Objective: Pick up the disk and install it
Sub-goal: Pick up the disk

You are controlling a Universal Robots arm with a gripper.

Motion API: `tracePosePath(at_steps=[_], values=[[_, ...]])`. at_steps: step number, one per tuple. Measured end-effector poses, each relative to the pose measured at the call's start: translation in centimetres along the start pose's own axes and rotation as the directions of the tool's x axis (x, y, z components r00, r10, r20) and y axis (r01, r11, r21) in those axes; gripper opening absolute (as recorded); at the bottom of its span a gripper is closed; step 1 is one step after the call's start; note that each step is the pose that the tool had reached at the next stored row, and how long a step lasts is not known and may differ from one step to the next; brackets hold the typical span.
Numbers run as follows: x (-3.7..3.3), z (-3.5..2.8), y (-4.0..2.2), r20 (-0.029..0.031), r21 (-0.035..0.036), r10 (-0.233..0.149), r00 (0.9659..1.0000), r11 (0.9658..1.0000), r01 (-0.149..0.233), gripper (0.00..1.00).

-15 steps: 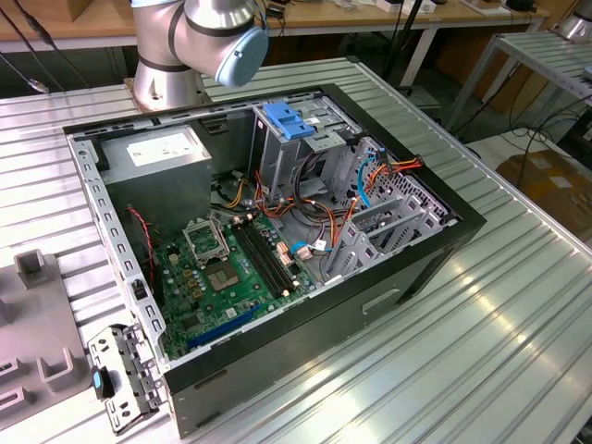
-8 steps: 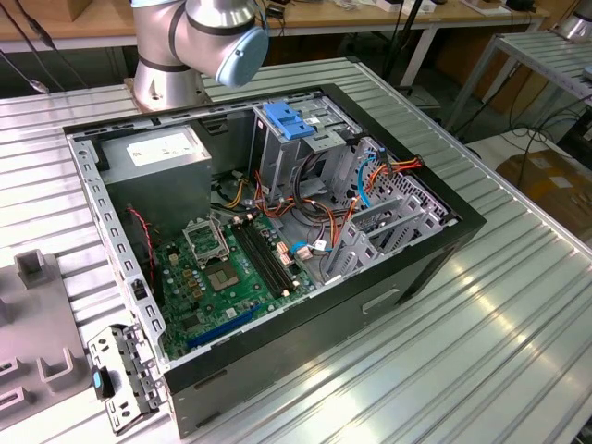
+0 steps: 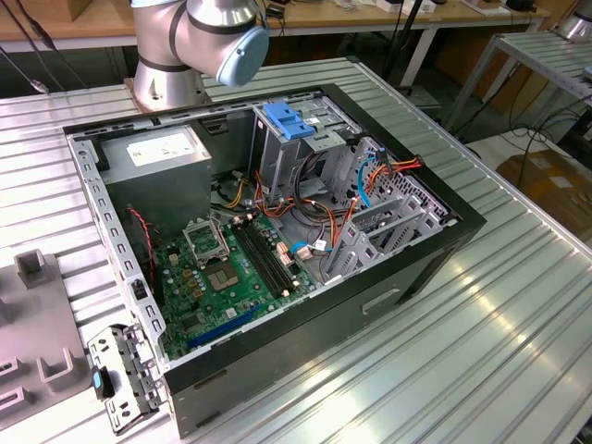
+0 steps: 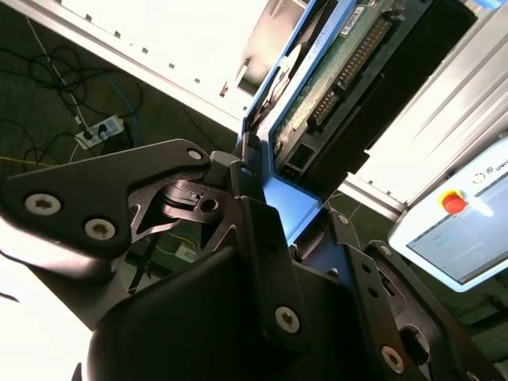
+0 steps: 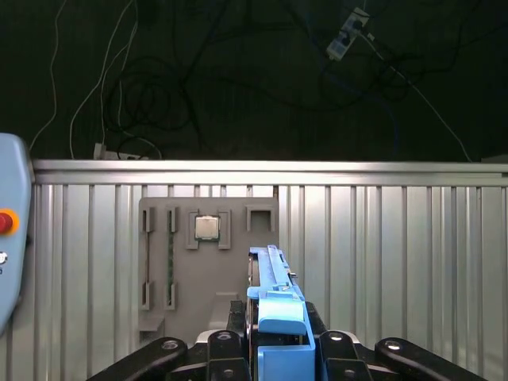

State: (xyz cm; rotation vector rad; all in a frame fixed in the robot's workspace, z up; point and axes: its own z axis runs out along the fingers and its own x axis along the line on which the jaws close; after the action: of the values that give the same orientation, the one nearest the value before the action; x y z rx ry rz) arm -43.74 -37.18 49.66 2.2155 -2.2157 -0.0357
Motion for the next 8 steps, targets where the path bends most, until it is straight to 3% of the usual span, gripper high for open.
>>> tracePosePath(at_steps=[8], values=[[0.0,-0.03,-1.27,0.0,-0.0006,0.0,1.0,1.0,0.0,0.37]])
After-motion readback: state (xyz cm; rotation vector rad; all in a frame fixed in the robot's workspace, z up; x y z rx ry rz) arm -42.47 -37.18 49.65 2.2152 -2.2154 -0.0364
